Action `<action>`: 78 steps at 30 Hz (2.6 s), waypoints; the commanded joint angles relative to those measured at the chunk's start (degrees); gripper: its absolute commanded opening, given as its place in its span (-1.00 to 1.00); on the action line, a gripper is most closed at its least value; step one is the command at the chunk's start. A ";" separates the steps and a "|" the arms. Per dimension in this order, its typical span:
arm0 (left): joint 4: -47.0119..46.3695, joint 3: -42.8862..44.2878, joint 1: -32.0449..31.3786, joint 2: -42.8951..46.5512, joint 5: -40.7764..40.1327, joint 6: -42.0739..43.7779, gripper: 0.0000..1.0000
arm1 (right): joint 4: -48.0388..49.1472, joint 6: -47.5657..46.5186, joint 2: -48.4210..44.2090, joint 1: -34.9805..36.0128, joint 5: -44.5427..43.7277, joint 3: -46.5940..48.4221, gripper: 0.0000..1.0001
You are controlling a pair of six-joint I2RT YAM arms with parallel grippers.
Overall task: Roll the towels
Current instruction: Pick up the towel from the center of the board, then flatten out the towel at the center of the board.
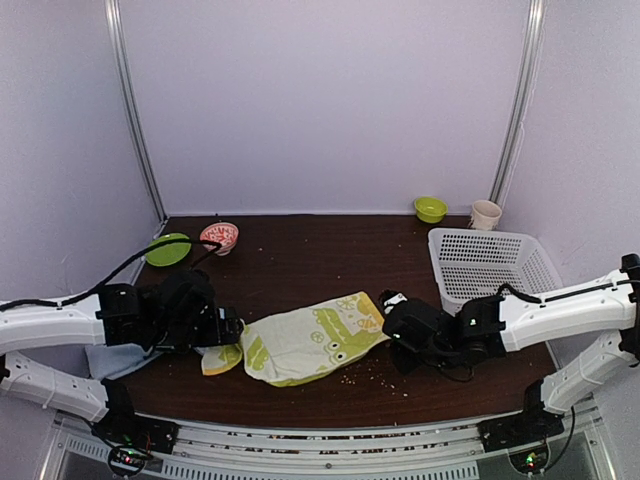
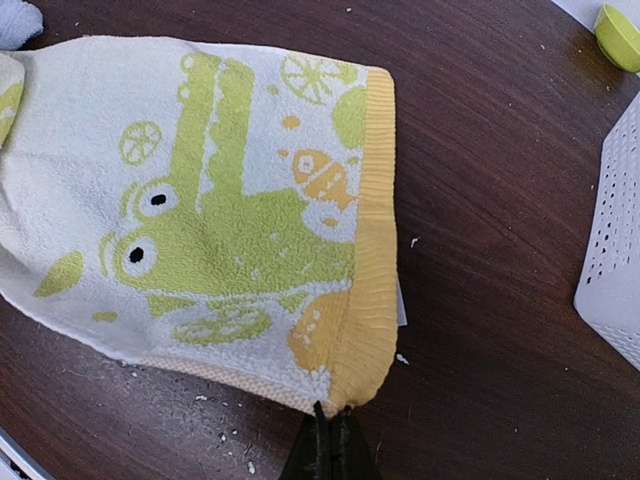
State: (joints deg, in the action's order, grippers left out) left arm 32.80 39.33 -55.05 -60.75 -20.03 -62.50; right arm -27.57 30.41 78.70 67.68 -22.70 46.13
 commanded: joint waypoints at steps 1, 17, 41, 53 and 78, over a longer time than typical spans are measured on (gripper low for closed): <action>0.60 3.64 -0.75 -0.07 3.26 -2.57 0.96 | 0.72 0.64 -1.22 -0.26 0.05 0.36 -1.00; -1.77 8.21 -0.85 -7.85 5.10 -3.37 0.36 | 1.01 0.68 -0.74 -0.25 1.16 0.74 -1.00; 0.70 10.76 -0.76 -11.22 0.40 -3.30 -0.86 | 0.98 0.92 -1.97 -0.17 1.30 0.06 -1.00; 0.01 17.95 1.07 3.18 -7.30 14.16 -1.00 | -8.24 -4.28 -11.87 -3.61 -2.64 13.88 -1.00; -4.76 11.44 1.38 20.15 8.39 13.69 -1.00 | -11.95 -7.07 -33.13 -12.62 3.94 16.67 -1.00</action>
State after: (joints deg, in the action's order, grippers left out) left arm 25.19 52.23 -54.04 -36.32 -9.85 -42.74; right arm -38.17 20.21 42.63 58.87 -18.11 66.37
